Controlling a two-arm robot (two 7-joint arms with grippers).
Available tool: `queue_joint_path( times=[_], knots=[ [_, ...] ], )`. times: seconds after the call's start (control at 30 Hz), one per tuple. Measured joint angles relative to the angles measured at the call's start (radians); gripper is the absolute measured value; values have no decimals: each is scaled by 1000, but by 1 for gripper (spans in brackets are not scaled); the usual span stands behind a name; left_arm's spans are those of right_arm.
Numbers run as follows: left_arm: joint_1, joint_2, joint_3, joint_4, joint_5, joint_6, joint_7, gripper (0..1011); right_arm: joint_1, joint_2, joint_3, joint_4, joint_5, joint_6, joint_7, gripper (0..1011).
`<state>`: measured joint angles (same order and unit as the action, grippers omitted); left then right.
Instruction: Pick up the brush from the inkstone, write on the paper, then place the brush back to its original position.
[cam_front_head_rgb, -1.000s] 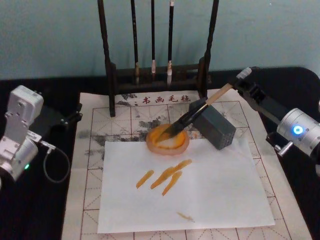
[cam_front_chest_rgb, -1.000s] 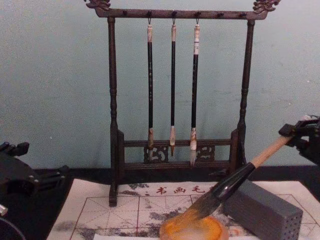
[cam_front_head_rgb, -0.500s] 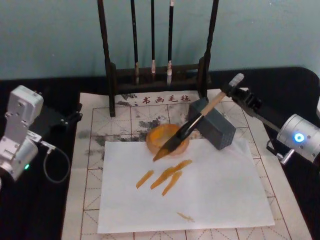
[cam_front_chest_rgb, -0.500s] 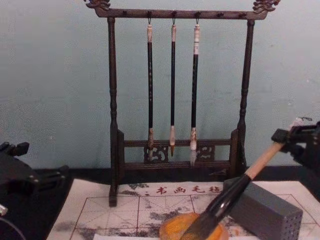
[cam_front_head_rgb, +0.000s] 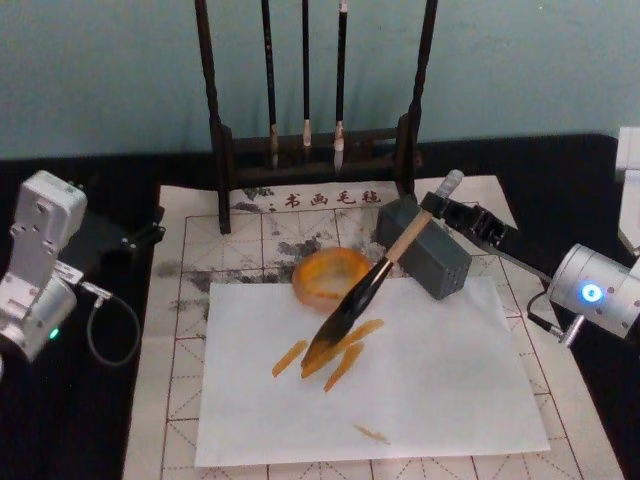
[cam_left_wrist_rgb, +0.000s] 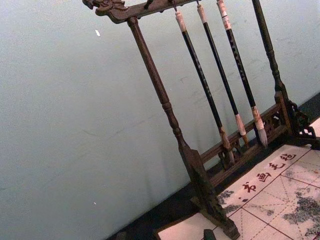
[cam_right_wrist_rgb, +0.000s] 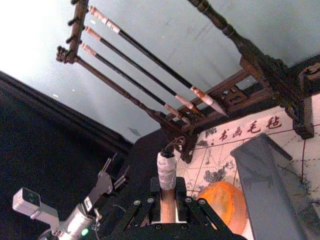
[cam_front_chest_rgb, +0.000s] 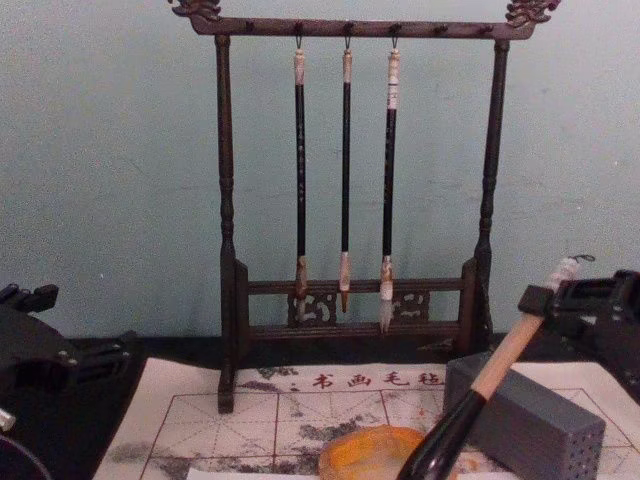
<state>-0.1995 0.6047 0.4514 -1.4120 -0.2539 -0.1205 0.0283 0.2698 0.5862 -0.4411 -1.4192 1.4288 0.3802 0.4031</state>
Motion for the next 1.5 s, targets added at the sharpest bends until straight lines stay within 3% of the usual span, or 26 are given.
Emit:
queue_joint_path(
  times=[1.5],
  knots=[
    [0, 0, 0, 0, 0, 0, 0, 1001, 84, 18, -157, 27, -6, -50, -3, 202]
  ],
)
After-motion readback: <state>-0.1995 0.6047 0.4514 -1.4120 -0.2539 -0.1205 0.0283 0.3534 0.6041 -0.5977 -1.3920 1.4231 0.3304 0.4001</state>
